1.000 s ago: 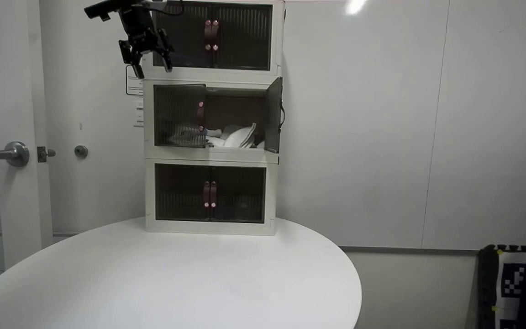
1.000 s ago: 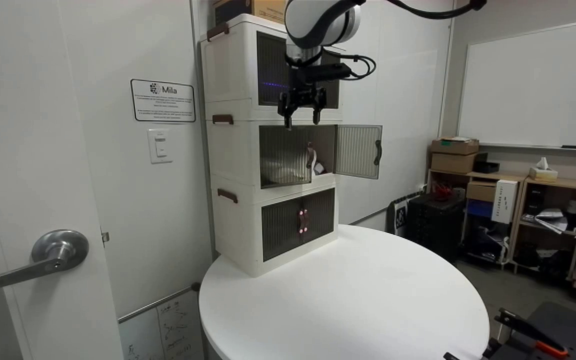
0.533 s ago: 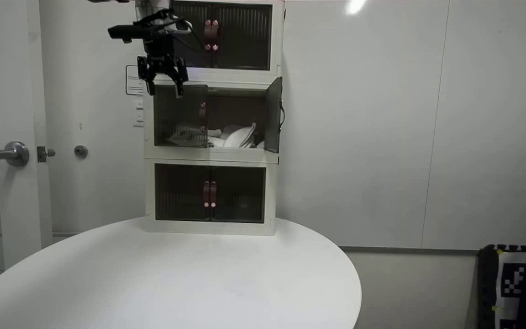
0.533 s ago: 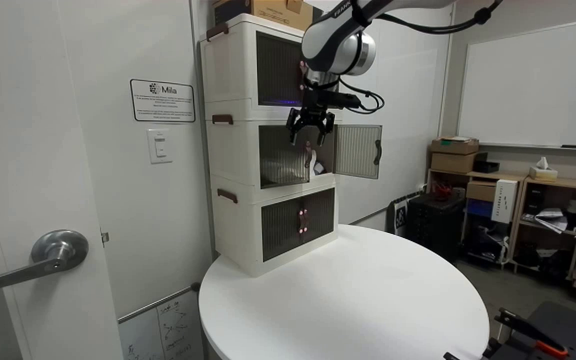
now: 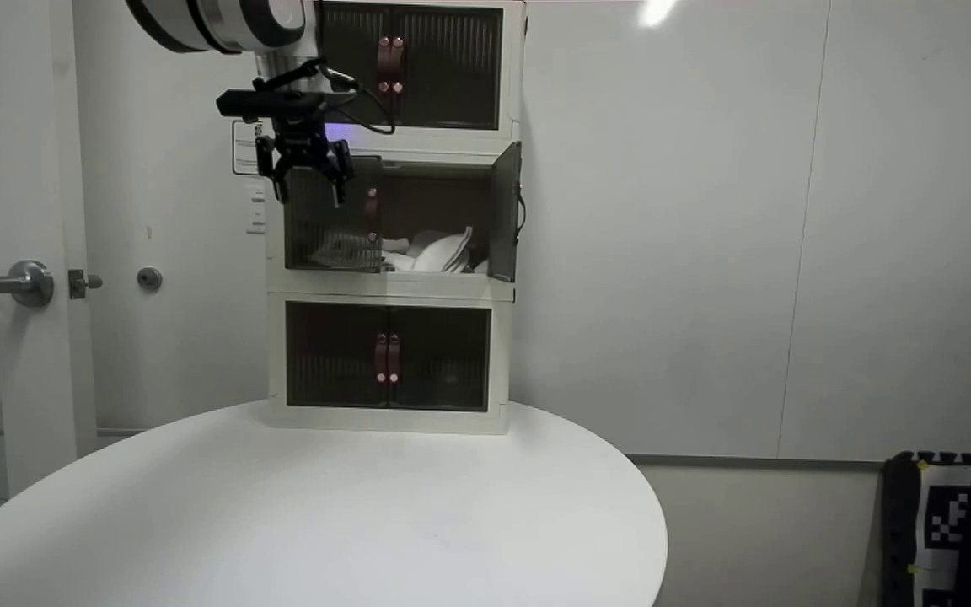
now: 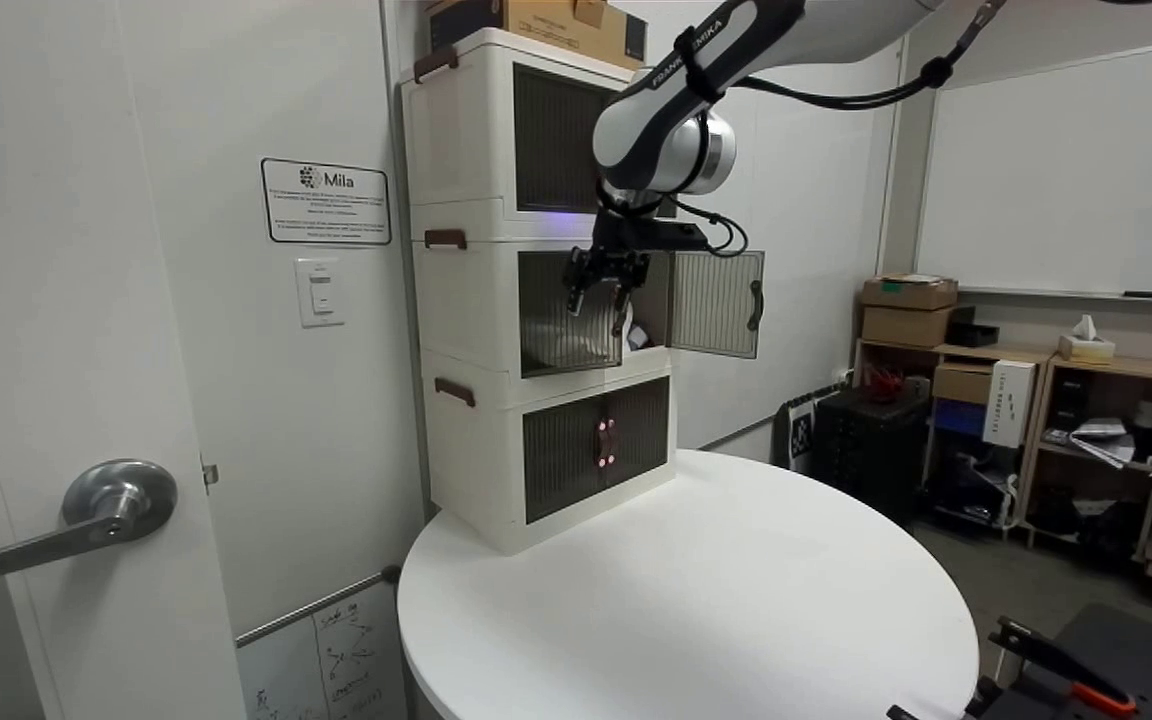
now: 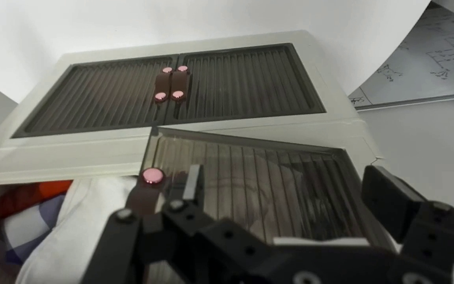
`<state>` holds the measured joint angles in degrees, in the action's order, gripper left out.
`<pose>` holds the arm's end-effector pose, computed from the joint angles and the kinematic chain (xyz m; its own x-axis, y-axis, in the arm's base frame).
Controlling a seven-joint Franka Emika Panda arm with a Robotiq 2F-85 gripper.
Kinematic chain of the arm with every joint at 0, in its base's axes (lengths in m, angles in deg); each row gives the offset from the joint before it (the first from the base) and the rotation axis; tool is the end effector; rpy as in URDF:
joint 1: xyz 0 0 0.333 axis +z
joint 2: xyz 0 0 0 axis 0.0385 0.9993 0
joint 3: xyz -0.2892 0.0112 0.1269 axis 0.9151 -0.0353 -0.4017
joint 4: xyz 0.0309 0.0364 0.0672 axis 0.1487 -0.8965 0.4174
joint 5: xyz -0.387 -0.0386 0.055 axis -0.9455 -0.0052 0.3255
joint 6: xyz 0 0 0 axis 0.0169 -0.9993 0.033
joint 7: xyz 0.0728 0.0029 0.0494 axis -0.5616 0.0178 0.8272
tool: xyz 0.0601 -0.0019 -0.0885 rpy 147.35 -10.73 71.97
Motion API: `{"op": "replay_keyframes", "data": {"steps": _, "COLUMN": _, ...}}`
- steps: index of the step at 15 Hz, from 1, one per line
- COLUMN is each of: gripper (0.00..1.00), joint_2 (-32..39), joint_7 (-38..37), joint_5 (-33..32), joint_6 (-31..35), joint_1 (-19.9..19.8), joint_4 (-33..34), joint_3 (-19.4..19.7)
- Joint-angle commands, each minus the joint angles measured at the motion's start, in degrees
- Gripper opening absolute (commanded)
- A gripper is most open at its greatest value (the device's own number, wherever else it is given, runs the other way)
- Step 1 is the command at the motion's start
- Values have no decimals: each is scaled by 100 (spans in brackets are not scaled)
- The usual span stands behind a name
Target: Close the middle left cabinet door
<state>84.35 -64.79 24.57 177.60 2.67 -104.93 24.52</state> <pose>0.6765 0.0332 0.4386 0.9166 0.0797 0.3917 0.0879 -0.9961 -0.0029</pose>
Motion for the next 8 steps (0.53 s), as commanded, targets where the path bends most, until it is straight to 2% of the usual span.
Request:
{"op": "replay_keyframes", "data": {"steps": 1, "gripper": 100, "joint_2": 217, "joint_7": 81, "joint_5": -315, "joint_6": 594, "joint_1": 164, "joint_4": 182, "joint_3": 50}}
{"op": "replay_keyframes", "data": {"steps": 5, "gripper": 100, "joint_2": 507, "joint_7": -362, "joint_5": -1212, "joint_6": 1588, "joint_1": 429, "joint_4": 443, "joint_3": 413}}
{"op": "replay_keyframes", "data": {"steps": 8, "gripper": 100, "joint_2": 763, "joint_7": -674, "joint_5": -1612, "joint_6": 1982, "joint_1": 591, "joint_4": 715, "joint_3": 720}}
